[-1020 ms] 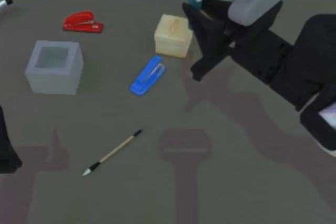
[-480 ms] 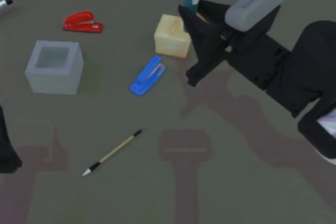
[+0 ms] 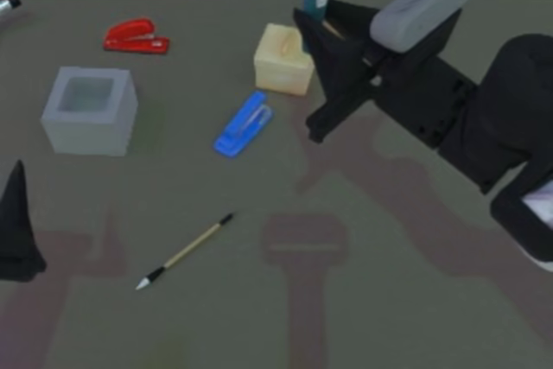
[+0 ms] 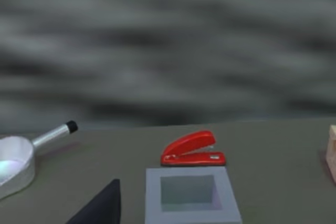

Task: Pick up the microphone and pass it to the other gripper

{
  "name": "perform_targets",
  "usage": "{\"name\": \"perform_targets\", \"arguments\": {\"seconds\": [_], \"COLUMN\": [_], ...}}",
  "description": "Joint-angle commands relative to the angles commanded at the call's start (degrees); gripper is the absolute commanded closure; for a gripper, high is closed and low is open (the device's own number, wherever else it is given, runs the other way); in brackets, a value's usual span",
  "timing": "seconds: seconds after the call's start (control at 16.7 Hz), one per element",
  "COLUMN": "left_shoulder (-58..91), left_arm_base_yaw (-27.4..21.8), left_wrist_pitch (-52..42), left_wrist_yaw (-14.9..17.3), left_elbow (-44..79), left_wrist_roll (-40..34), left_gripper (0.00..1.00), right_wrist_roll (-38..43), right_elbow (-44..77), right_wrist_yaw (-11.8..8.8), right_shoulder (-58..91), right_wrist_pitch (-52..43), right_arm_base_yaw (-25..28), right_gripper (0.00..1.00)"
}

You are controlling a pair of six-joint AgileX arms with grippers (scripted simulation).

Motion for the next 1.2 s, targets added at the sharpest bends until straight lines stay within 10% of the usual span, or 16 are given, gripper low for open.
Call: {"name": "perform_targets", "arguments": {"seconds": [0.78, 1.2], "left_shoulder": [56.05, 66.34], "left_arm_base_yaw": [-12.18, -14.63], "left_wrist_pitch": [19.97, 23.30], "left_wrist_yaw": [34.55, 41.44], "left_elbow": [33.82, 39.92], "left_wrist_roll": [4.98, 5.87], "left_gripper": [0.00, 0.00], "right_wrist_roll": [0.00, 0.00], "right_elbow": [0.00, 0.00], "right_wrist_yaw": [0.00, 0.00], "right_shoulder": [0.00, 0.00], "right_wrist_pitch": [0.00, 0.00], "right_arm_base_yaw": [0.00, 0.00], "right_gripper": [1.00, 1.00]}}
